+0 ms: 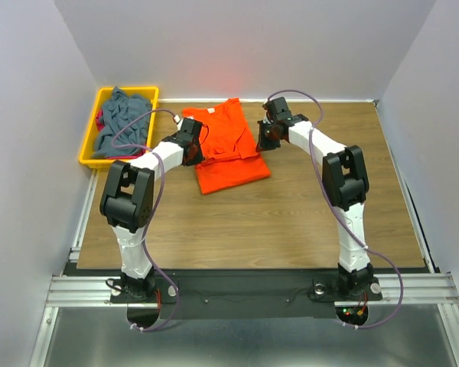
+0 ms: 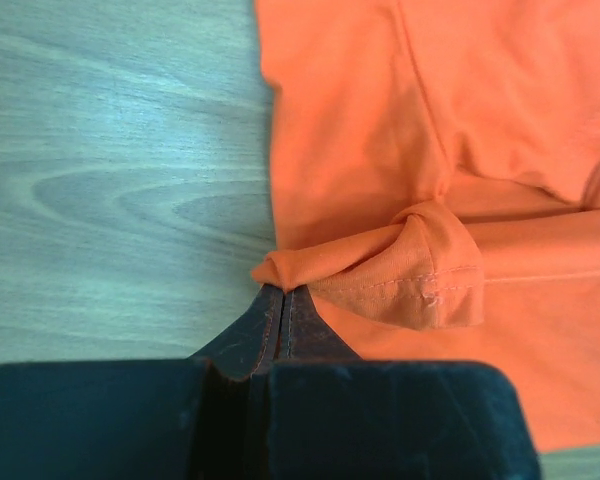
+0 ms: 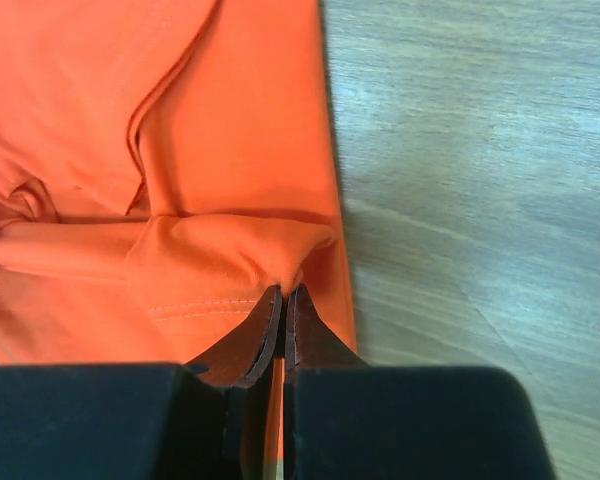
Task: Fold and stack the t-shirts
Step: Fold the tshirt
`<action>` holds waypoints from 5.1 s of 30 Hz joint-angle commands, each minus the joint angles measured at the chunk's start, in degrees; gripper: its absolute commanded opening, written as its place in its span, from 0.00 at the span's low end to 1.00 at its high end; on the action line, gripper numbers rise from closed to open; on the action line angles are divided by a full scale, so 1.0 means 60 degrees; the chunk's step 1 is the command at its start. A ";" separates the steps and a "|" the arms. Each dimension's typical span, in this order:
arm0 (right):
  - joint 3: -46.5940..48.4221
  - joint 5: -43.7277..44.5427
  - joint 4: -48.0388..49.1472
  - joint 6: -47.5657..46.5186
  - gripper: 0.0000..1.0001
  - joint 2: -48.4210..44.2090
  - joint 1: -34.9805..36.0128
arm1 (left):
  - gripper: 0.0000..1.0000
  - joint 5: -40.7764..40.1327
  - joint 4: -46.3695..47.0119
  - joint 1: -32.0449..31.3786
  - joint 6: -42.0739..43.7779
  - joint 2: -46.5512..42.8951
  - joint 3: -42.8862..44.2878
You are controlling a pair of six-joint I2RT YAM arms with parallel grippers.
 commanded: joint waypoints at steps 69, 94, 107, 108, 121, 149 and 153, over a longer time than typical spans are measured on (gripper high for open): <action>0.2054 0.3449 0.2387 -0.1138 0.34 0.1690 0.1929 | 0.89 -0.1742 0.1404 -0.0400 0.0752 -0.6359 -0.4977; -0.0668 0.1677 0.2431 -0.0890 0.20 -0.0156 0.1929 | 0.89 -0.1537 0.1477 -0.0400 0.0914 -0.5934 -0.4772; 0.0561 0.1867 0.2431 -0.0714 0.19 0.1059 0.1929 | 0.89 -0.1493 0.1492 -0.0415 0.0972 -0.5919 -0.4758; 0.0693 0.1998 0.2431 -0.0728 0.19 0.1147 0.1929 | 0.89 -0.1449 0.1492 -0.0400 0.0972 -0.5876 -0.4758; 0.2978 0.2250 0.2445 -0.0231 0.23 0.2319 0.1183 | 0.89 -0.1113 0.1653 -0.0415 0.1031 -0.5656 -0.4802; -0.2996 0.0652 0.2870 -0.0172 0.42 -0.2968 0.0772 | 0.41 -0.0847 0.0774 -0.0547 0.1411 0.0261 0.0822; -0.3334 0.0550 0.2958 -0.0084 0.42 -0.3143 0.0772 | 0.41 -0.1505 0.0759 -0.0489 0.1660 0.1153 0.1977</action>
